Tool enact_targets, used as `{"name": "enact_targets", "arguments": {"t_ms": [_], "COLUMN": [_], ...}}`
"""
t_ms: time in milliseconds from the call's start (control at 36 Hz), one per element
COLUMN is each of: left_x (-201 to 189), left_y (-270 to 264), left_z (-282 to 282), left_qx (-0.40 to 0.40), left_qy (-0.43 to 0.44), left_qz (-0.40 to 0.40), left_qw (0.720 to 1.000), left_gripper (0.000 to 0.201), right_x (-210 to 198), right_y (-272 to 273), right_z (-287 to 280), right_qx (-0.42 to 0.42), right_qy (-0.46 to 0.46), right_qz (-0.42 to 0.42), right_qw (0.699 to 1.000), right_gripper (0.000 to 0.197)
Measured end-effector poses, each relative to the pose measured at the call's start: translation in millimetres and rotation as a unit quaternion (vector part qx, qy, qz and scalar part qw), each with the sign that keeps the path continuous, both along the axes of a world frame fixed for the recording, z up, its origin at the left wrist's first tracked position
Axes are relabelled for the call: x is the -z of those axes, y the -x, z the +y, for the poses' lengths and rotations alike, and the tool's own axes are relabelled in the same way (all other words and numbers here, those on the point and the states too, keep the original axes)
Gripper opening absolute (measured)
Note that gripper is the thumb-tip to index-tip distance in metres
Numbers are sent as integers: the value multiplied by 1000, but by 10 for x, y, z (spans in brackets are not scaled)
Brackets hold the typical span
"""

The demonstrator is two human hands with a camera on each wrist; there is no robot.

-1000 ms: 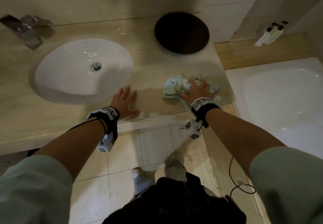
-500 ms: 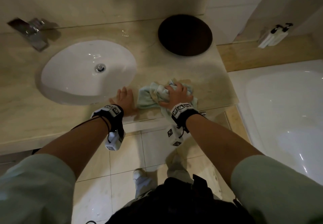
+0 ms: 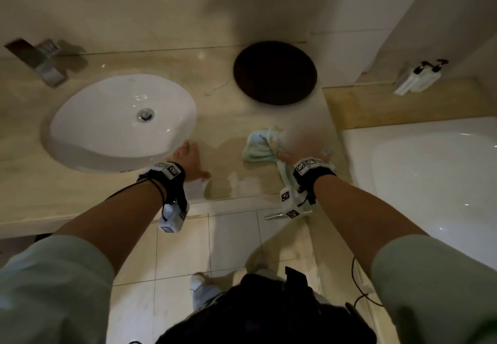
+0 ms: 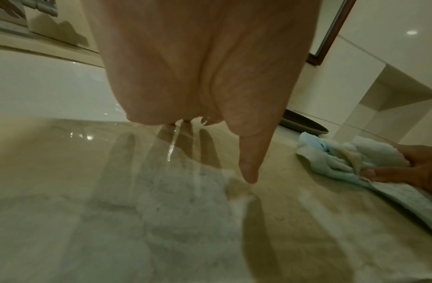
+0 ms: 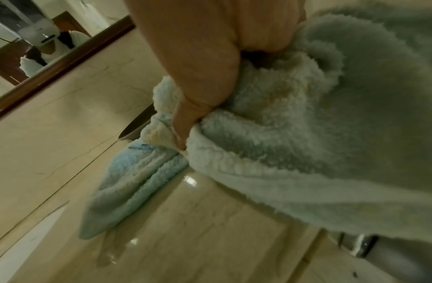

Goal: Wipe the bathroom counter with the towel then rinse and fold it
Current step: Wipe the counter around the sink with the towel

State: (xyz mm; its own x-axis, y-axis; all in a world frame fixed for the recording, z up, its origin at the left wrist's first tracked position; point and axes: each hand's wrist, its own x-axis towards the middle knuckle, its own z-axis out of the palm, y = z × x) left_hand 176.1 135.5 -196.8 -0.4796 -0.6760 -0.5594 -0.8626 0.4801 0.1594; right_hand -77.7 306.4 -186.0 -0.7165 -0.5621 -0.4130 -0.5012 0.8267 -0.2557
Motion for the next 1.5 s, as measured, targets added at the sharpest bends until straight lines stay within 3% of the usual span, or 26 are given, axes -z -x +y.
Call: {"name": "enact_targets", "arguments": {"t_ms": [222, 500, 861, 1194, 1500], "left_x": [5, 61, 46, 4, -235], "left_y": [223, 348, 288, -161, -786], "left_z": [-74, -81, -63, -415, -1368], "left_qx": [-21, -30, -21, 32, 78], "left_qy": [15, 12, 5, -11, -32], "left_qz": [-14, -9, 5, 17, 8], "left_qw": [1000, 999, 1000, 999, 996], "left_gripper": [108, 111, 109, 100, 92], "right_x": [23, 41, 13, 49, 56], "right_y": [262, 665, 654, 26, -1177], "right_z": [-182, -396, -372, -349, -1084], "right_qx": [36, 18, 6, 16, -31], "right_qy": [20, 19, 16, 21, 0], "right_qz": [-21, -17, 11, 49, 79], "right_qw": [999, 1000, 1000, 998, 996], "right_gripper": [68, 71, 77, 76, 74]}}
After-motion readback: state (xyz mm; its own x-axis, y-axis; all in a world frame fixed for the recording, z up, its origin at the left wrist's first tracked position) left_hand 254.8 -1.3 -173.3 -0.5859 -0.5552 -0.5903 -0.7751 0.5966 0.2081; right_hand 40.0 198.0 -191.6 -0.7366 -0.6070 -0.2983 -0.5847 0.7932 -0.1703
